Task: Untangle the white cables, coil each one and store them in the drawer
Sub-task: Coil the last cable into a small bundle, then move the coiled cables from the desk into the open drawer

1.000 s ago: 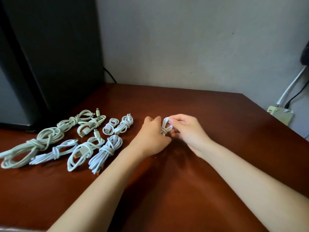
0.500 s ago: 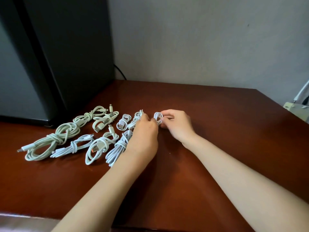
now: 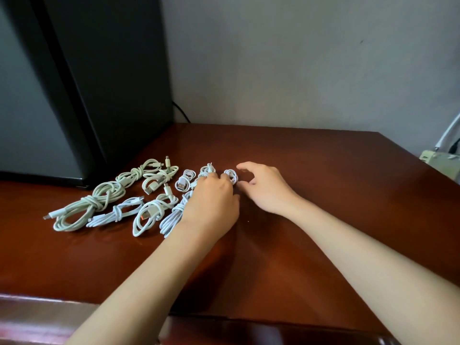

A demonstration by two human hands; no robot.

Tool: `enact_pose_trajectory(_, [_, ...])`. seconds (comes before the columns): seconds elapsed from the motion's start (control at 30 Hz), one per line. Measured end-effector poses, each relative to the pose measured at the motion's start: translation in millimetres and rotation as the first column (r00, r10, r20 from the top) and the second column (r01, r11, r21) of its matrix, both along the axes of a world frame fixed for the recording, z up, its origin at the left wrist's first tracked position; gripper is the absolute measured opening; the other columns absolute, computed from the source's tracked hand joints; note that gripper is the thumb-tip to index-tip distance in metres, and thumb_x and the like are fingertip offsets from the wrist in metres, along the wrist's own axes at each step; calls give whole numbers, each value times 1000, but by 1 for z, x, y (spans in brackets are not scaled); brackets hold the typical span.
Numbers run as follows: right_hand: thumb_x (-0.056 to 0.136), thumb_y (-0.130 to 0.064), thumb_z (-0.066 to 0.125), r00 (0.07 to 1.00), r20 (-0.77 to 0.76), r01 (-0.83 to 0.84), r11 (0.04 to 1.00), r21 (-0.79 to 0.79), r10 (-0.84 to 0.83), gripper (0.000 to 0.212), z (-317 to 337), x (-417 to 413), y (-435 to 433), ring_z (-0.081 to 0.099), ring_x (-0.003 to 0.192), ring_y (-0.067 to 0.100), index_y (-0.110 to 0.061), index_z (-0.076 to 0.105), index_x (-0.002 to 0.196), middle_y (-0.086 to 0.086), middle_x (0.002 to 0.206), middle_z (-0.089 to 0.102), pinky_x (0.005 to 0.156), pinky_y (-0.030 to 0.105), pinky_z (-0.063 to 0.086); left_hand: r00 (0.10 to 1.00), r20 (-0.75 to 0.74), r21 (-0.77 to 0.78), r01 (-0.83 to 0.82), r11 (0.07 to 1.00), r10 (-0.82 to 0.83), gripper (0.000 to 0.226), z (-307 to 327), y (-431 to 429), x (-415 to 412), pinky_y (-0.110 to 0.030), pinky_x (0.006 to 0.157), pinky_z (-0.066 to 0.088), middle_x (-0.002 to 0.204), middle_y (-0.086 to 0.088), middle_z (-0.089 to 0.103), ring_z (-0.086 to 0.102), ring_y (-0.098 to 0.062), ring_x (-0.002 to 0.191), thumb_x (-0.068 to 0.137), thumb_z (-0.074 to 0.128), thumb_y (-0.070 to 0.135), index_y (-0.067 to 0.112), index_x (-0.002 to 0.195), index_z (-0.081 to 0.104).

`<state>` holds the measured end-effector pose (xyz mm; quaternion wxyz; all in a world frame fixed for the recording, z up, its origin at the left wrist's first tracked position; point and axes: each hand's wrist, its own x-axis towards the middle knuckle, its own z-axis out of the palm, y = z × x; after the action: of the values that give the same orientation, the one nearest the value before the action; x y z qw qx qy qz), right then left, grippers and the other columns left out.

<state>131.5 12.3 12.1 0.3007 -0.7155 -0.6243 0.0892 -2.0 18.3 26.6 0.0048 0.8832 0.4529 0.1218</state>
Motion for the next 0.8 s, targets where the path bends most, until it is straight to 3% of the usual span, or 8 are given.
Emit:
enact_pose_trajectory(0.17, [93,-25,58,989,120,-97,994,52,91,36,18,-4,-57,61,88,14,-26,55,129,-2,125,59,89,34,47,988,132,-17,78,997,-75,44,-4,-20,-19,-39,93,44,123,-10,55,49,-28,118,96,48,35,11,133,49])
enact_pose_trajectory(0.27, [95,-30,54,971,215,-129,987,91,107,30,18,-5,-109,55,76,3,-30,56,125,-12,110,58,81,32,49,963,172,12,209,978,-208,45,-11,-46,-30,-42,91,47,123,-4,57,52,-25,116,95,49,38,18,136,49])
enact_pose_trajectory(0.37, [95,-32,52,950,286,-189,961,203,126,24,6,-3,-164,55,81,3,-27,60,116,-16,101,56,78,25,48,894,168,84,407,910,-415,49,-25,-74,-43,-39,88,47,114,0,60,54,-24,105,93,40,49,19,130,54])
enact_pose_trajectory(0.43, [94,-28,52,928,331,-276,909,313,168,22,-9,1,-198,55,88,2,-17,65,108,-10,102,60,82,19,46,834,109,114,531,840,-541,49,-38,-91,-49,-36,87,47,114,3,59,54,-20,101,93,36,49,20,128,55])
enact_pose_trajectory(0.5, [93,-20,57,882,441,-353,851,389,164,16,-29,9,-229,58,88,12,-9,67,98,-1,95,62,81,22,47,791,68,104,600,793,-608,46,-50,-105,-54,-33,91,43,124,5,56,52,-16,108,96,37,46,22,133,52])
enact_pose_trajectory(0.6, [87,-17,65,745,652,-454,823,340,142,10,-62,26,-265,56,83,17,-11,60,95,2,89,61,77,26,48,761,34,139,639,757,-648,45,-70,-120,-62,-34,103,35,139,3,49,45,-18,127,97,39,40,27,140,46])
enact_pose_trajectory(0.7, [86,-19,62,633,773,-380,886,267,39,14,-92,44,-287,59,83,19,-13,62,98,1,92,62,73,30,50,771,53,158,621,768,-635,44,-83,-127,-71,-40,110,32,148,1,42,38,-21,136,96,40,37,34,140,44])
enact_pose_trajectory(0.8, [86,-20,54,611,785,-234,925,298,-99,28,-114,49,-296,61,81,22,-9,66,108,4,97,65,68,33,53,807,81,174,566,805,-585,44,-90,-132,-76,-39,112,24,150,2,40,34,-20,139,95,40,37,36,138,45])
